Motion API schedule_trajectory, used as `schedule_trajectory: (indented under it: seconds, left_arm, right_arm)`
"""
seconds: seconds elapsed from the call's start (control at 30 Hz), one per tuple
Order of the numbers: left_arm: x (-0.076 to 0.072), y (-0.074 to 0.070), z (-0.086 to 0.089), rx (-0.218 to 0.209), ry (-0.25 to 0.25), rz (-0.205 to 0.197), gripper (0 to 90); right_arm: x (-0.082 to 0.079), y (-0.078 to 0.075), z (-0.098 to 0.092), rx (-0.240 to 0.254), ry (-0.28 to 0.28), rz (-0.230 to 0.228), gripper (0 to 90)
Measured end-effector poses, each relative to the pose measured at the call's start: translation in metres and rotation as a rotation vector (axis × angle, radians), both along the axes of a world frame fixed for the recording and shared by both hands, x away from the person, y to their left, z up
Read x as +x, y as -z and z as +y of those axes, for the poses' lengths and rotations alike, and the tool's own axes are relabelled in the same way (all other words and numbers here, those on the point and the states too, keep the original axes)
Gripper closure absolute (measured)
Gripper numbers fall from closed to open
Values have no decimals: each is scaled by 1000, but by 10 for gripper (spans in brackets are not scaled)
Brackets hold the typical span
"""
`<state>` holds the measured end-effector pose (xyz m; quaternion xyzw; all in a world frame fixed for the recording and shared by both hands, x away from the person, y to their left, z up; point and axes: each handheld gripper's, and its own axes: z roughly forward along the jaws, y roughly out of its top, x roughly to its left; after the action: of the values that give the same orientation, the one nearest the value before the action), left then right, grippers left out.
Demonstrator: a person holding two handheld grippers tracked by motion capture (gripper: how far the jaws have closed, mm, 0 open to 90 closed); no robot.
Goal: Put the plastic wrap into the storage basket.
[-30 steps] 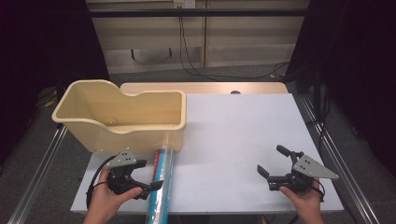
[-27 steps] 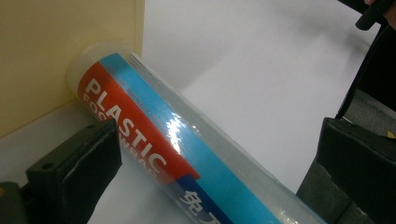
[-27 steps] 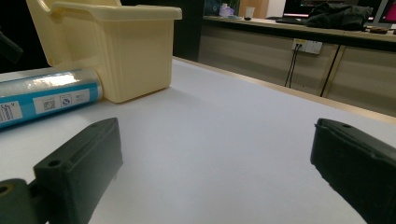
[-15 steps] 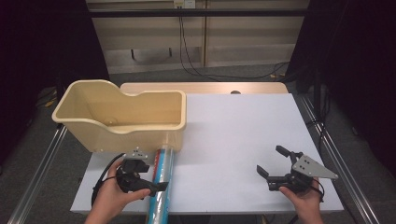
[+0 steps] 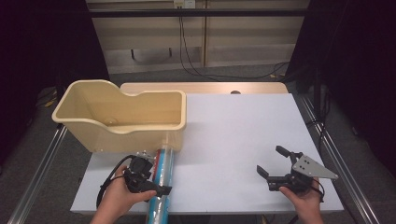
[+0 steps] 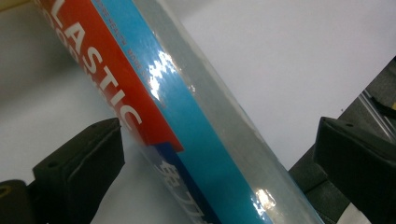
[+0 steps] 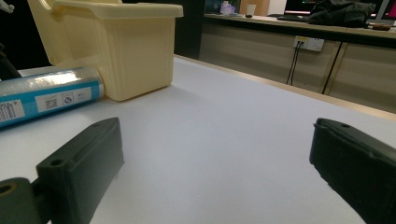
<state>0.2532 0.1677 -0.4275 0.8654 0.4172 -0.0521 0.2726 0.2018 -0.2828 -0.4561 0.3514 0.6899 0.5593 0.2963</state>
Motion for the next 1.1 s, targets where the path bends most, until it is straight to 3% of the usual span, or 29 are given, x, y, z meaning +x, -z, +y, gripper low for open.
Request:
schedule_trajectory:
  seconds: [0.1, 0.37, 0.6, 0.87, 1.1]
  left_arm:
    - [0, 5, -2, 23, -2, 27, 17]
    - [0, 16, -6, 59, -9, 51, 27]
    - [4, 27, -13, 95, 17, 84, 38]
    - [4, 26, -22, 144, 18, 86, 55]
    - [5, 25, -21, 136, -8, 106, 81]
  right_arm:
    - [0, 0, -1, 1, -1, 1, 24]
    - [1, 0, -2, 7, 0, 1, 25]
    - [1, 1, -1, 5, -3, 3, 26]
    - [1, 1, -3, 8, 0, 3, 26]
    - [1, 1, -3, 10, -2, 2, 27]
